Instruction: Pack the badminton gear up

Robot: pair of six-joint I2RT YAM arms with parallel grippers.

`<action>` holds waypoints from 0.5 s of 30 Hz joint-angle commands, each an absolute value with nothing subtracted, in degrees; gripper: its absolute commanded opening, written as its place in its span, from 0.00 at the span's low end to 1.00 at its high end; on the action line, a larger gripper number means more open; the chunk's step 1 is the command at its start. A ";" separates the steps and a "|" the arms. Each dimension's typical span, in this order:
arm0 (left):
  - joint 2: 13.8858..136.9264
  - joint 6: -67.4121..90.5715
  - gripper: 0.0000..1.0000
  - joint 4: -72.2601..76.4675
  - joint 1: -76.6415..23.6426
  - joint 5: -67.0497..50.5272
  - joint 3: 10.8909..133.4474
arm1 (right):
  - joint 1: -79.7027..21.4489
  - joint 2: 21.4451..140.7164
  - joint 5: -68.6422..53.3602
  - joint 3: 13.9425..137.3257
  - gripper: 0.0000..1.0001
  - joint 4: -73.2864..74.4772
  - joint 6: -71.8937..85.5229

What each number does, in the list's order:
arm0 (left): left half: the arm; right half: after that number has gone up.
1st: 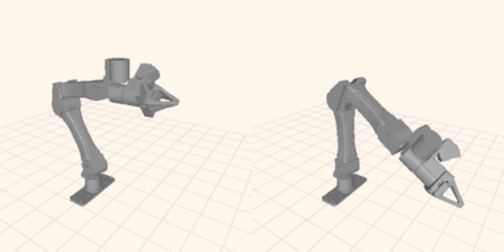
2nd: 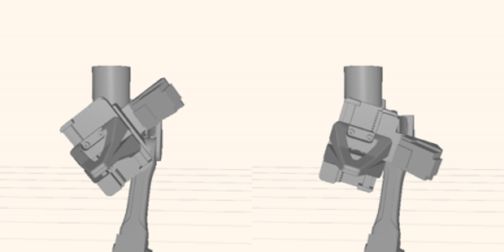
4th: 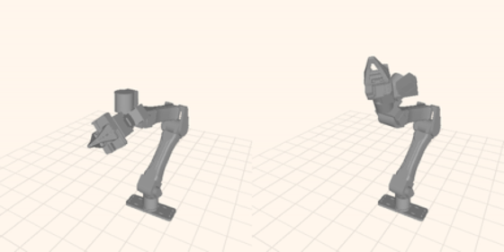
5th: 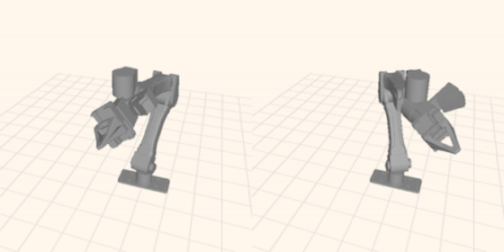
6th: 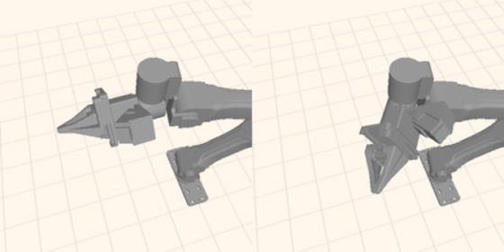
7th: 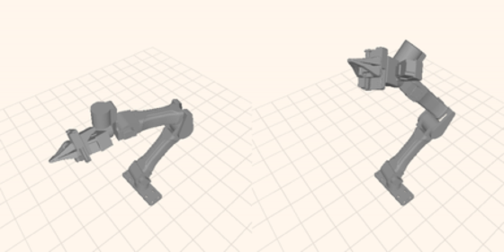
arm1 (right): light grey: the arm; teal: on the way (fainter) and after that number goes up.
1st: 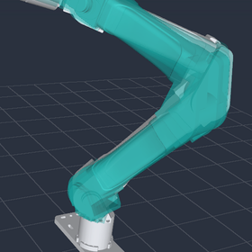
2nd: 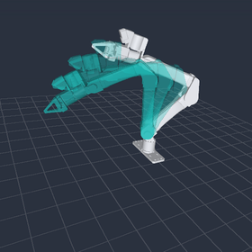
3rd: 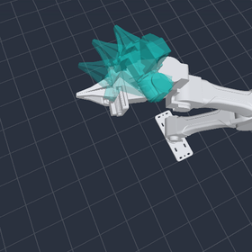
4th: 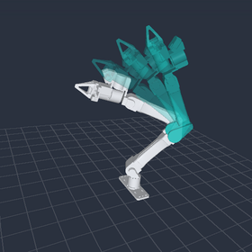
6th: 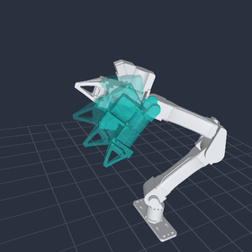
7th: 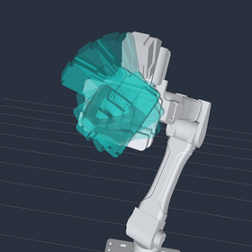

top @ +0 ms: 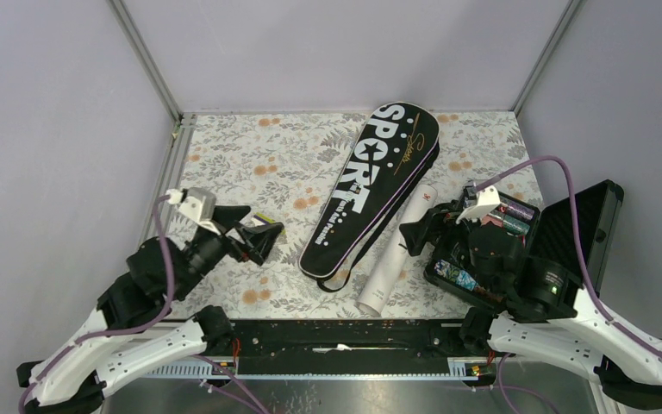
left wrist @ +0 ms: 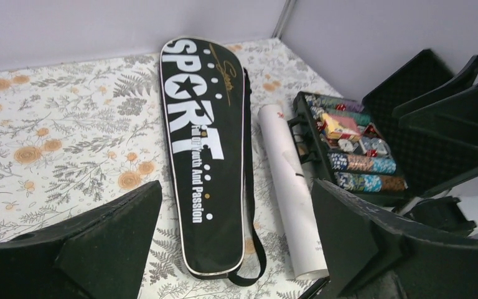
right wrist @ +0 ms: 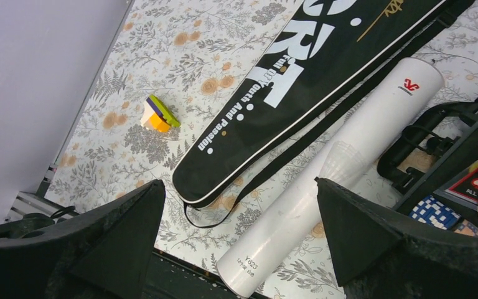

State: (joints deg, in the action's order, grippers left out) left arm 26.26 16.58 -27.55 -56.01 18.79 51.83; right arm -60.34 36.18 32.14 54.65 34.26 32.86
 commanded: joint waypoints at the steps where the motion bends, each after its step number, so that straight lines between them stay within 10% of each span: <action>1: 22.32 18.52 0.99 -29.18 -55.81 21.67 54.85 | -60.38 35.33 35.67 57.33 0.99 37.18 33.20; 15: 19.69 20.10 0.99 -33.39 -55.81 24.94 56.07 | -60.34 35.10 34.98 57.46 0.99 35.76 33.70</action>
State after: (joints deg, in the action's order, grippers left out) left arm 19.27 19.42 -33.82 -56.01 23.51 54.26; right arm -60.34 35.24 33.54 56.01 36.99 33.32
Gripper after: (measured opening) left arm 0.985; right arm 0.986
